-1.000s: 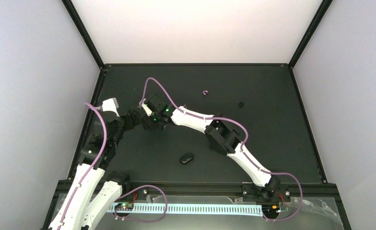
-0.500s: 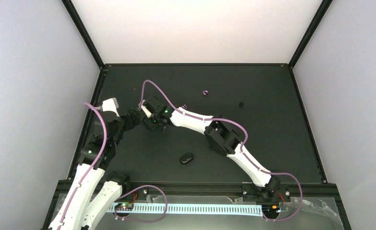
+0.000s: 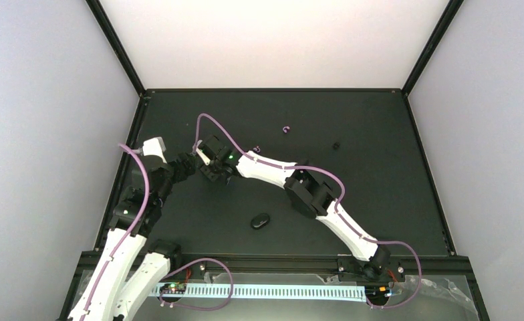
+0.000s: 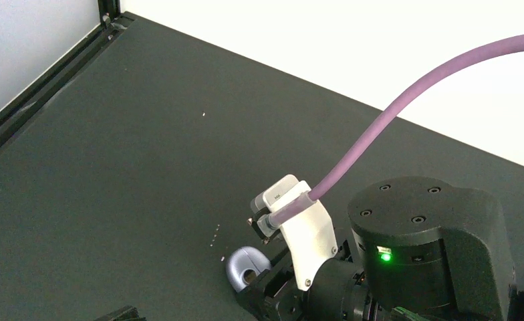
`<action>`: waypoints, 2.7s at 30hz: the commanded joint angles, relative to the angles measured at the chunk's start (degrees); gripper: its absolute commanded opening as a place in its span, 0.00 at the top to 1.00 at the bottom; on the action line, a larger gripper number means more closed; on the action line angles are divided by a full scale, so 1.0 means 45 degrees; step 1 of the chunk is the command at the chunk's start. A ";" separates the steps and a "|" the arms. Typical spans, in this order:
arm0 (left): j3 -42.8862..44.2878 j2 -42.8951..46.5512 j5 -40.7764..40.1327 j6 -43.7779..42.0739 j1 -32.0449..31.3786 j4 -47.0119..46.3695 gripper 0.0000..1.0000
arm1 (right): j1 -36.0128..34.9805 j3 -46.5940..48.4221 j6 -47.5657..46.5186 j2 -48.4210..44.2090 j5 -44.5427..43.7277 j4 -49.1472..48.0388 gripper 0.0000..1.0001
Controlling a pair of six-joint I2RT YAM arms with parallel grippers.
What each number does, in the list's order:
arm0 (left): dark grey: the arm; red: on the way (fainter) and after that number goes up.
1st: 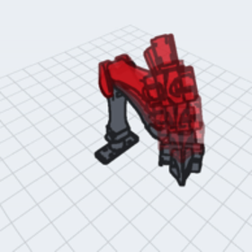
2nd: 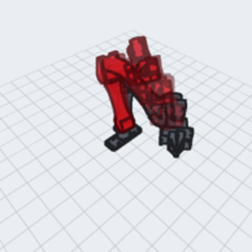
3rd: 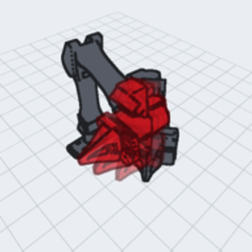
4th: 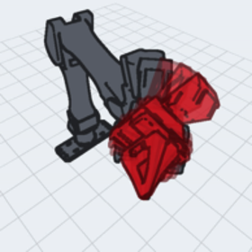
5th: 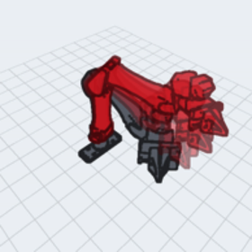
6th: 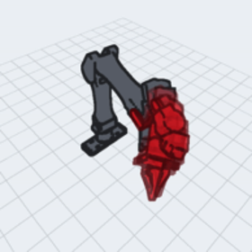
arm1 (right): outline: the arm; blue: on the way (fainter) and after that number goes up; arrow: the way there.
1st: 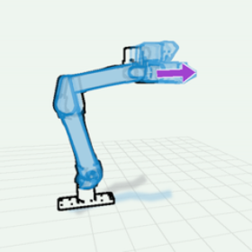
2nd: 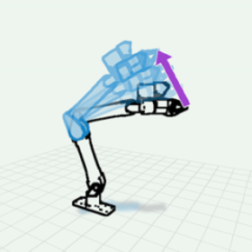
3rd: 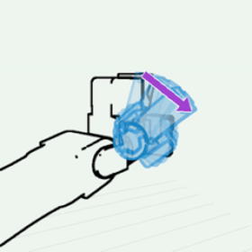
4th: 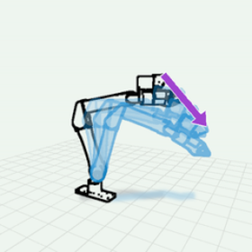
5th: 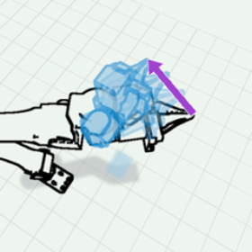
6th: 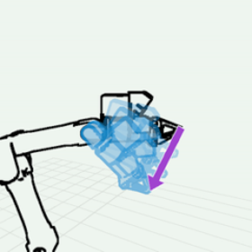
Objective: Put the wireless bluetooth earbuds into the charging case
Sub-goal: Pick up the charging case at the center of the board.
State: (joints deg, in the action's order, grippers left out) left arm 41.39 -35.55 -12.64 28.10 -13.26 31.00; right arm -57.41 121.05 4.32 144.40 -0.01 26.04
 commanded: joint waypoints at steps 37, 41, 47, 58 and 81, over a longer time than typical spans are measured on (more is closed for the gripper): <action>-0.0492 -0.1207 0.4126 -0.0374 -0.0052 -0.1411 0.01 | 0.0700 -1.2203 -0.0049 -0.8195 -0.1579 -0.3048 0.35; -0.0466 -0.1332 0.4251 -0.0380 -0.0042 -0.1468 0.01 | 0.0988 -1.2077 -0.0159 -0.8328 -0.0987 -0.2638 0.33; -0.0468 -0.1506 0.4468 -0.0347 -0.0033 -0.1513 0.01 | 0.1120 -1.1820 -0.0407 -0.8077 -0.0463 -0.2300 0.33; -0.0467 -0.1629 0.4587 -0.0392 -0.0042 -0.1517 0.01 | 0.1119 -1.1279 -0.0831 -0.7296 -0.0375 -0.2058 0.33; -0.0447 -0.1573 0.4665 -0.0416 -0.0042 -0.1494 0.01 | 0.0725 -1.1096 -0.0824 -0.7083 -0.0227 -0.1574 0.41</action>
State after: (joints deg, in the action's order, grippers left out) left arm 38.85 -42.87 7.40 26.98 -13.26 25.12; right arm -54.02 69.14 1.39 111.00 0.12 17.47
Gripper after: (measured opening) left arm 0.988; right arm 0.594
